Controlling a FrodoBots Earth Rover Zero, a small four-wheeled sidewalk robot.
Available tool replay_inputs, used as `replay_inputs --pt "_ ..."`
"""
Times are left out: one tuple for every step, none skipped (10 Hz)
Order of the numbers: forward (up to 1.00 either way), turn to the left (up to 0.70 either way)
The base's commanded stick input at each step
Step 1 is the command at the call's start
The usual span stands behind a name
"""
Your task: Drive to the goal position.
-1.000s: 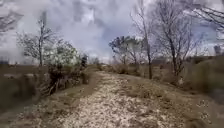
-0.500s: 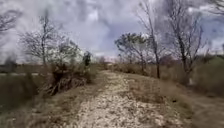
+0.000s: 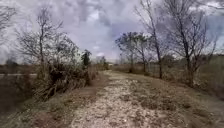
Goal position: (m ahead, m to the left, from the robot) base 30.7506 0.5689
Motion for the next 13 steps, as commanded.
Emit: replay_inputs --pt "0.50 -0.17" --pt "0.50 0.00" --pt "0.50 0.00" --pt "0.50 0.00" --pt "0.50 0.00" --pt "0.50 0.00" --pt "0.50 0.00" --pt "0.50 -0.08" --pt "0.50 -0.26" --pt "0.50 -0.48" --pt "0.50 -0.12" --pt "0.50 0.00" --pt "0.50 0.00"
